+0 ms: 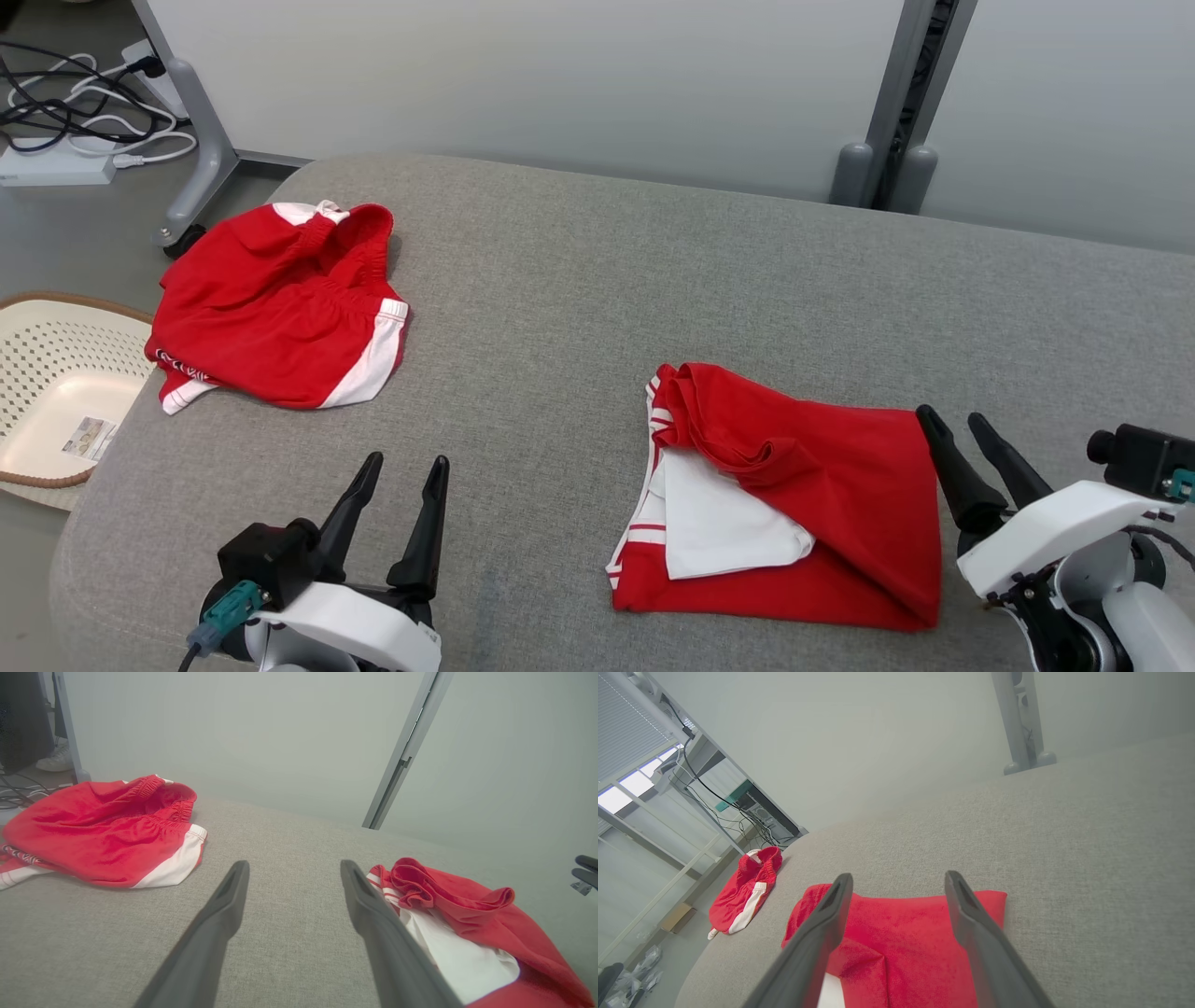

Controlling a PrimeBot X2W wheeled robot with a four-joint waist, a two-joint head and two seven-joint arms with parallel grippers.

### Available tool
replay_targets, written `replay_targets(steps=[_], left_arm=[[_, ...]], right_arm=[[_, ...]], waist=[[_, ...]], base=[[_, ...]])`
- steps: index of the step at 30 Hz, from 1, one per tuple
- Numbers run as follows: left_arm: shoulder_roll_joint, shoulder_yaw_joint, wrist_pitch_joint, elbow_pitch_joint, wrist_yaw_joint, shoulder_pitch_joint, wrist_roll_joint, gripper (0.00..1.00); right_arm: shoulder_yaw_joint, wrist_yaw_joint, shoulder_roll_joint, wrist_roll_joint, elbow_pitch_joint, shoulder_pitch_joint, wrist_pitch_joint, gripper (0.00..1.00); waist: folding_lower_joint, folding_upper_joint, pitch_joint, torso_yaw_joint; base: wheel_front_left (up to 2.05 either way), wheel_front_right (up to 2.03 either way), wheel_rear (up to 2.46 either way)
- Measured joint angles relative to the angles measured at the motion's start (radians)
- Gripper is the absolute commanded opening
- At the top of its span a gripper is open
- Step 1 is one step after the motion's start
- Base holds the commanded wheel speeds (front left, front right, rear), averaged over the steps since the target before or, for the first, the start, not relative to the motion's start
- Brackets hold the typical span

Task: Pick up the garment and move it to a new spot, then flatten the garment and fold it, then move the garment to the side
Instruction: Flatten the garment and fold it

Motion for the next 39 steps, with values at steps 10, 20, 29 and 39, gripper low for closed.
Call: replay_targets(steps=[10, 20, 29, 39], left_arm=[[0.006, -0.009, 0.003, 0.004, 0.000, -0.001, -0.002, 1.00], [0.005, -0.019, 0.007, 0.015, -0.001, -0.003, -0.008, 1.00], [0.015, -0.018, 0.007, 0.015, -0.001, -0.001, -0.012, 1.00], [0.022, -0.017, 0.007, 0.011, 0.005, -0.001, -0.017, 1.00]], right_arm=[[-0.074, 0.000, 0.097, -0.050, 0.074, 0.005, 0.092, 0.00], [-0.154, 0.000, 0.161, -0.074, 0.267, -0.070, 0.308, 0.00], [-0.152, 0.000, 0.204, 0.005, 0.234, -0.042, 0.412, 0.00], [-0.002, 0.000, 0.220, 0.103, 0.035, 0.028, 0.471, 0.00]], waist=[[0.0000, 0.0000, 0.005, 0.007], [0.0000, 0.0000, 0.000, 0.058], [0.0000, 0.0001, 0.001, 0.084], [0.0000, 0.0001, 0.007, 0.076]], base=[[0.00, 0.00, 0.00], [0.00, 0.00, 0.00], [0.00, 0.00, 0.00], [0.00, 0.00, 0.00]])
